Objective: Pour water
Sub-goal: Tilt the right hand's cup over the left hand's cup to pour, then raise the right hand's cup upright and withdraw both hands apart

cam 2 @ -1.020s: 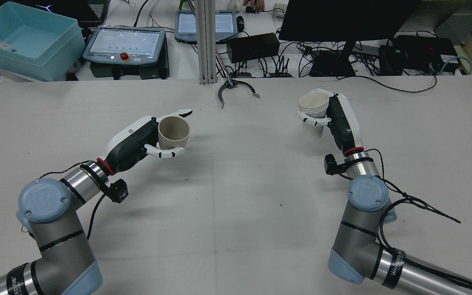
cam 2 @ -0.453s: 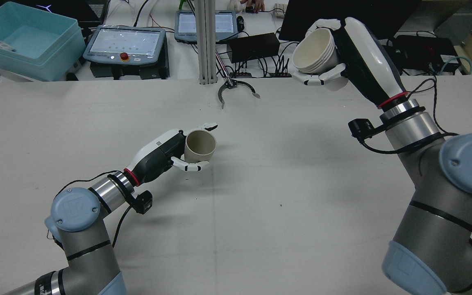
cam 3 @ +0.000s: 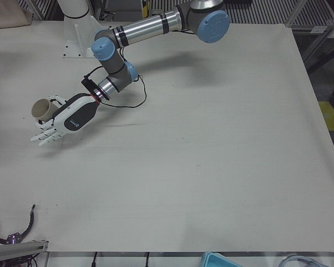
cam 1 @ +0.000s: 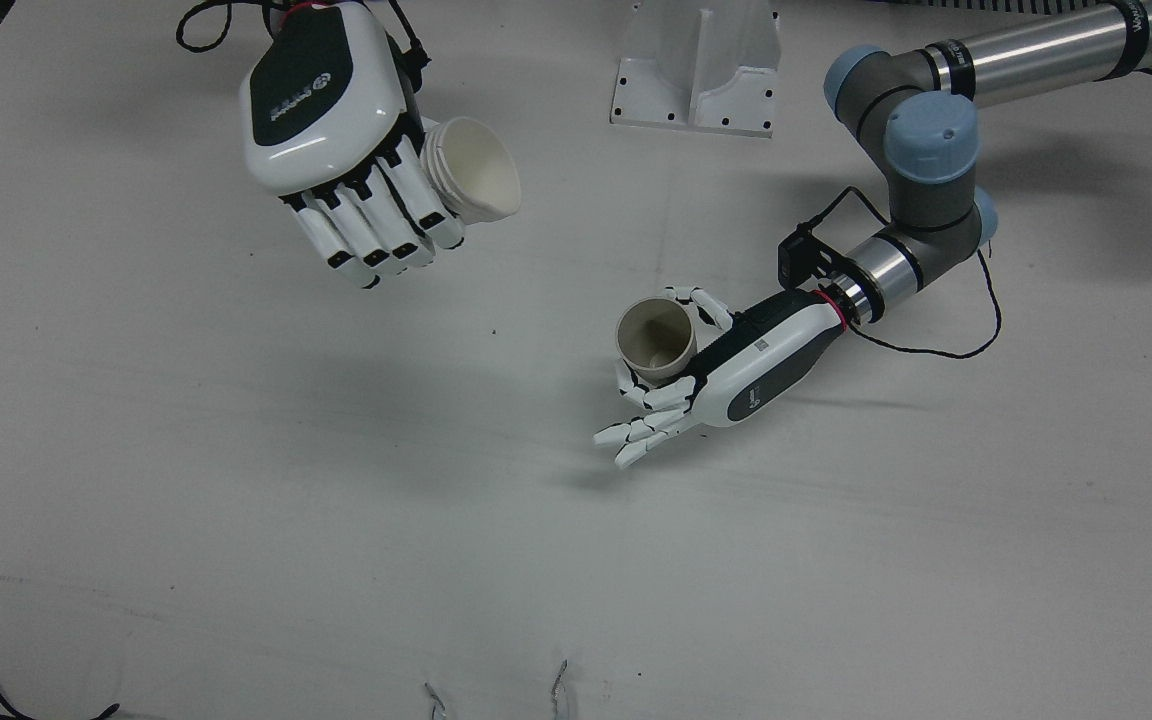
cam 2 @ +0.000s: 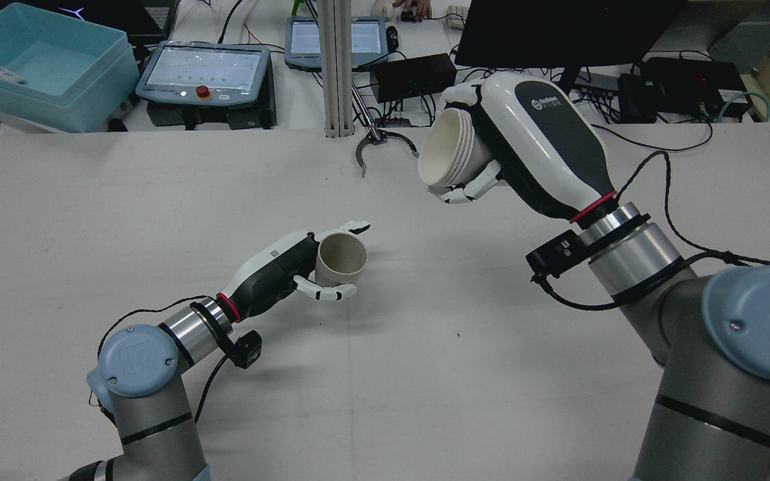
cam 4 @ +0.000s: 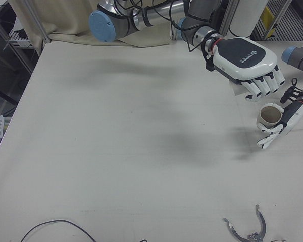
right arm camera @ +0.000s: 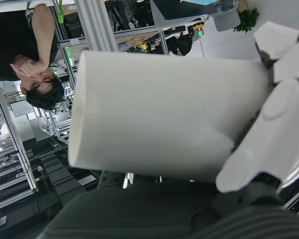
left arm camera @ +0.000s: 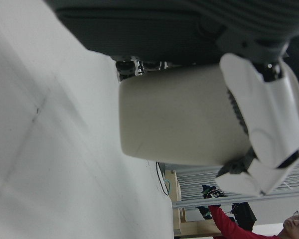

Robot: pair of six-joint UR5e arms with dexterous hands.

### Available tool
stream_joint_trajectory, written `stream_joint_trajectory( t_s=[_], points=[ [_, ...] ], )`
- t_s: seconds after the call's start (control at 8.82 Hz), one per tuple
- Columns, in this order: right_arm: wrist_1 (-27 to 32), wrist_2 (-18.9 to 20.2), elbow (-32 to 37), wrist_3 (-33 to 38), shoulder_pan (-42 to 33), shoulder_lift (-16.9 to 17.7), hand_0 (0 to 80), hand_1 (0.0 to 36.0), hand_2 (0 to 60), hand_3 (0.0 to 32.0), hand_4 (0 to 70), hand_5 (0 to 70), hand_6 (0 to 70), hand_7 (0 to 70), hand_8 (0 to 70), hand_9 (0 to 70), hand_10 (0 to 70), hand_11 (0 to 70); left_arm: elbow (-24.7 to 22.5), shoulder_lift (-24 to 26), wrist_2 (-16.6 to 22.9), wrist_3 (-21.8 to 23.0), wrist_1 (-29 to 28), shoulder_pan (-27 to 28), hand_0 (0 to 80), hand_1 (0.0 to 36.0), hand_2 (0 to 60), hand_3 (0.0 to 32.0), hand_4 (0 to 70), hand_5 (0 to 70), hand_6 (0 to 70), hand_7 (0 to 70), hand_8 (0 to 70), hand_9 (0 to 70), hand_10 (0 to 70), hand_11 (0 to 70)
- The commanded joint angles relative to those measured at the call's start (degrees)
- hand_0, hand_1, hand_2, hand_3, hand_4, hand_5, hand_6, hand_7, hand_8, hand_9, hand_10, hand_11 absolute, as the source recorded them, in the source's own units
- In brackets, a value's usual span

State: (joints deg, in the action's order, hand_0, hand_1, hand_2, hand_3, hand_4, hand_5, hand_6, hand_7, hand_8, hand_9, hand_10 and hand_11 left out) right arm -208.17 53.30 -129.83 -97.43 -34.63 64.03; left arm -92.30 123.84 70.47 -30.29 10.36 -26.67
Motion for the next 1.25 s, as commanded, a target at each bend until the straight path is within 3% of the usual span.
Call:
stream_joint_trajectory(
  t_s=[0.0,0.11,0.34,0.57,0.68,0.91,1.13],
  points=[
    [-0.04,-0.21,6.92,-7.25,8.59,-6.53,56.0,35.8,60.0,0.0,35.4,70.0,63.4,70.0,53.2,70.0,41.4,59.8,0.19,0.88,-0.07,-0.3,0.01,0.56,39.0,36.0,60.0,0.0,25.7,57.5,6.4,12.4,1.8,4.8,6.2,11.3],
    [-0.04,-0.3,10.01,-7.25,9.05,-7.51,56.3,35.9,60.0,0.0,35.0,70.0,62.2,70.0,52.1,70.0,40.9,59.0,0.19,0.79,-0.07,-0.47,0.01,0.48,39.0,36.0,60.0,0.0,25.6,57.5,6.5,12.4,1.9,4.8,6.3,11.4],
    [-0.13,-0.47,9.34,-7.16,8.71,-7.43,56.0,35.3,60.0,0.0,34.7,70.0,60.7,70.0,50.6,68.8,40.0,57.6,0.19,0.79,0.02,-0.47,0.01,0.39,38.5,36.0,60.0,0.0,25.1,56.4,6.0,11.7,1.7,4.5,6.2,11.2],
    [-0.04,-4.14,6.89,-6.2,6.61,-7.08,55.0,33.8,60.0,0.0,33.5,70.0,59.4,70.0,50.0,67.9,40.3,58.1,-0.69,0.35,-0.07,0.31,0.36,-0.66,38.7,36.0,60.0,0.0,25.2,56.4,5.9,11.6,1.6,4.4,6.1,11.1],
    [0.57,-5.82,5.13,-1.49,3.55,-5.17,54.7,33.5,60.0,0.0,33.6,70.0,59.2,70.0,49.9,67.7,40.7,58.6,-1.74,-0.69,-0.25,0.58,0.63,-1.8,38.8,36.0,60.0,0.0,25.1,56.2,5.7,11.4,1.5,4.3,6.0,11.0],
    [0.75,-12.84,5.29,20.34,-2.08,0.98,52.4,29.8,60.0,0.0,31.6,70.0,56.1,70.0,48.3,65.5,40.4,57.9,-4.2,-5.35,-0.16,0.75,0.54,-3.73,38.7,36.0,60.0,0.0,24.2,54.5,4.8,10.3,1.2,3.9,5.8,10.7],
    [0.92,-13.57,6.6,32.25,-9.11,2.23,53.7,30.7,60.0,0.0,31.4,70.0,56.3,70.0,48.6,65.8,40.3,57.8,-3.86,-8.25,-0.16,5.91,1.76,-8.73,38.7,36.0,60.0,0.0,24.7,55.4,5.3,10.6,1.3,4.2,6.0,10.8]
  ],
)
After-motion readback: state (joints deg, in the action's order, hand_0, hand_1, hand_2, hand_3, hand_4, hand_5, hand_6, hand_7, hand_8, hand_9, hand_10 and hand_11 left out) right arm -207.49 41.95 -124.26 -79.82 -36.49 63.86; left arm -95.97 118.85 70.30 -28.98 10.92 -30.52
